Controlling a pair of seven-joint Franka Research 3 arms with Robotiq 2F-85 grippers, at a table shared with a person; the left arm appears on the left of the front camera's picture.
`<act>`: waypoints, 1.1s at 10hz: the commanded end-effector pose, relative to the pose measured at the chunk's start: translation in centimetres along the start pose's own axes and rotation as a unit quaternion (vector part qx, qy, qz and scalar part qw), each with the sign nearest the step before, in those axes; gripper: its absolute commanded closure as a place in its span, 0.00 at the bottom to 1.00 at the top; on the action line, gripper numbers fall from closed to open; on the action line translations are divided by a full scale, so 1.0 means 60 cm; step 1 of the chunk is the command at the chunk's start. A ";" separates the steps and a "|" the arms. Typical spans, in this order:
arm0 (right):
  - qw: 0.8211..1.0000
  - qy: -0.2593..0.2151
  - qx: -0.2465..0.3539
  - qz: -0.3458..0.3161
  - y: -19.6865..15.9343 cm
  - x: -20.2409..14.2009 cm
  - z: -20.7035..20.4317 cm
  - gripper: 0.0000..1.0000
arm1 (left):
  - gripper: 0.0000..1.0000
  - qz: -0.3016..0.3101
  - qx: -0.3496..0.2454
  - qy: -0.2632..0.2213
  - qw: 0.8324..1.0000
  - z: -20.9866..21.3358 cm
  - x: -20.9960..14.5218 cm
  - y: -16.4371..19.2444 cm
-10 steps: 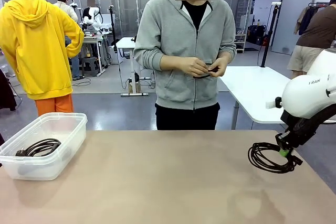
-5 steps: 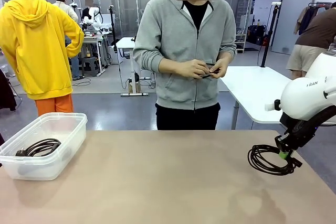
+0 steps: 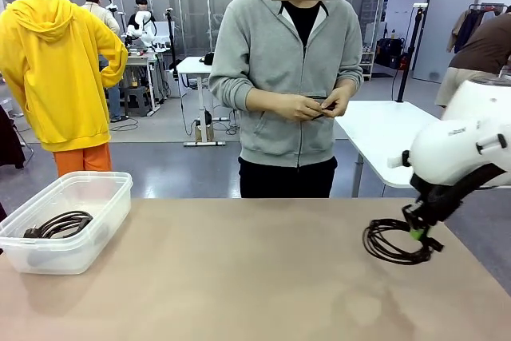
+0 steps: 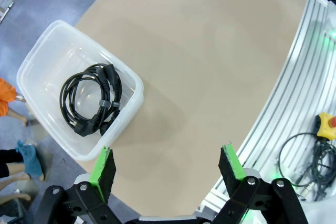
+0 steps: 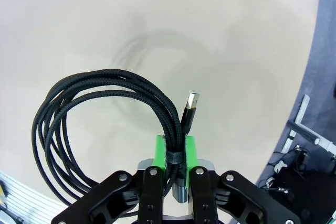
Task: Organize and store the cables.
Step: Place the USB Extension Cable into the Organizing box.
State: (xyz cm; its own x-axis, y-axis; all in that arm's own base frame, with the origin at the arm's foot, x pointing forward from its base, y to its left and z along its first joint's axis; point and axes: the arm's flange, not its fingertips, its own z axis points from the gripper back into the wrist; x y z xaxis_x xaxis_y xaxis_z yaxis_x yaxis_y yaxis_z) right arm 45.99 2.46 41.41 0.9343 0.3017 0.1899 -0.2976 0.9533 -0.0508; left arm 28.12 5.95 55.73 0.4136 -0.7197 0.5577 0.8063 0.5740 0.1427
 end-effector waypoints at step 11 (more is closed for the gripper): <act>0.999 0.006 0.018 -0.040 0.600 0.250 -0.096 0.83 | 0.00 0.005 0.003 0.004 1.000 -0.001 0.002 0.000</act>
State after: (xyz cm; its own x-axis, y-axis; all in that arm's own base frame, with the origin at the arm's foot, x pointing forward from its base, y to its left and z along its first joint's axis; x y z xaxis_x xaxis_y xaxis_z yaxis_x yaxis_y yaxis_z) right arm 49.15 39.94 37.13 0.9450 0.2624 0.1952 -0.2705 0.9626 0.0154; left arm 28.13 5.98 55.72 0.4138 -0.7191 0.5583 0.8063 0.5743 0.1420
